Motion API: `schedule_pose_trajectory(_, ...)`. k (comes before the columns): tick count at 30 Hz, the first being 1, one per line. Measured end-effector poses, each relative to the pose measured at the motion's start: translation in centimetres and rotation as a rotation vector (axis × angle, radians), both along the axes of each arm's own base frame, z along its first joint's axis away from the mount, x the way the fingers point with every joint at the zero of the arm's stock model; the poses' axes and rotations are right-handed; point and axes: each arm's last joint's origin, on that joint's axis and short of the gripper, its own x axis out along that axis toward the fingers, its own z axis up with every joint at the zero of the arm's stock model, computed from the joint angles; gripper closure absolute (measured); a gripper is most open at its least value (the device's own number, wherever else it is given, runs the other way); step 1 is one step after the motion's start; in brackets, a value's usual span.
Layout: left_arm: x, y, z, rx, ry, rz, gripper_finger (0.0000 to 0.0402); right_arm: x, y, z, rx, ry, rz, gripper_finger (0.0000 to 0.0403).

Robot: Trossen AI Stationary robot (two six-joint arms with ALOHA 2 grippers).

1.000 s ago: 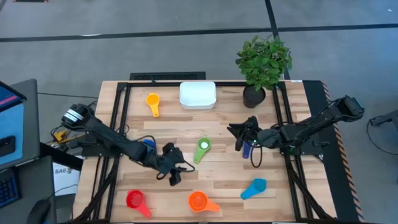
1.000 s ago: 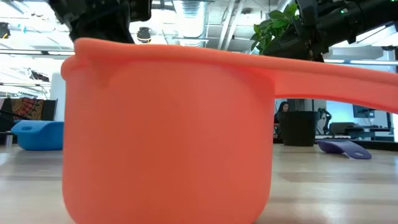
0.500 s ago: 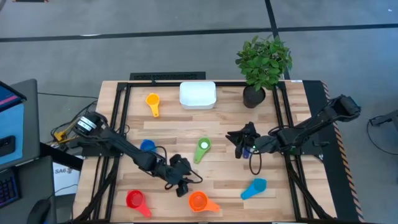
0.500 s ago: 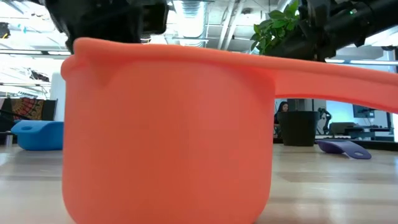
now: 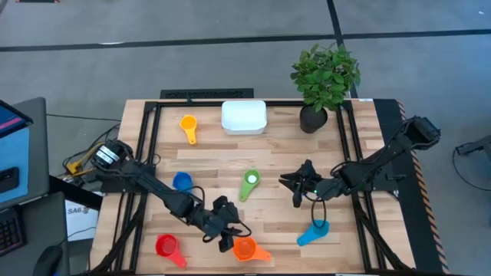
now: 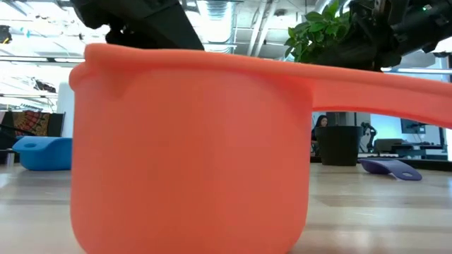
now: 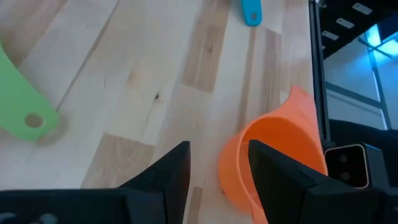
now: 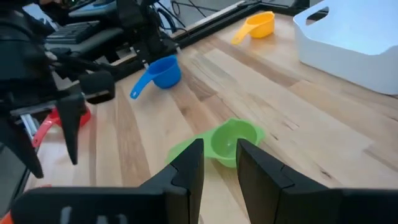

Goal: Nest measuring cups in basket
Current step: Move the orange measuring cup to the bottom right of the table

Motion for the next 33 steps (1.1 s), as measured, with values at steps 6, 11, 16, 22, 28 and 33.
schedule_pose_trajectory(6,-0.4,-0.5,0.0,0.045,-0.023,0.035,0.0251,0.0,0.0,0.0,-0.016,0.004,0.001,0.0284)
schedule_pose_trajectory(11,-0.2,-0.6,-0.4,0.056,-0.036,0.053,0.0251,-0.2,0.5,0.0,-0.019,0.007,0.033,0.0284)
schedule_pose_trajectory(16,0.0,-0.6,-1.1,0.075,-0.012,0.052,0.0251,-0.5,1.2,0.1,-0.017,-0.004,0.069,0.0284)
schedule_pose_trajectory(22,0.1,-0.4,-1.1,0.097,-0.005,0.006,0.0251,-0.4,1.0,0.3,-0.016,-0.022,0.040,0.0284)
schedule_pose_trajectory(28,1.0,0.1,-1.9,0.103,0.016,-0.078,0.0251,-0.3,0.8,0.3,0.014,-0.033,0.016,0.0284)
schedule_pose_trajectory(33,2.0,0.2,-2.3,0.103,0.028,-0.138,0.0251,-0.4,1.0,0.2,0.035,-0.034,0.018,0.0284)
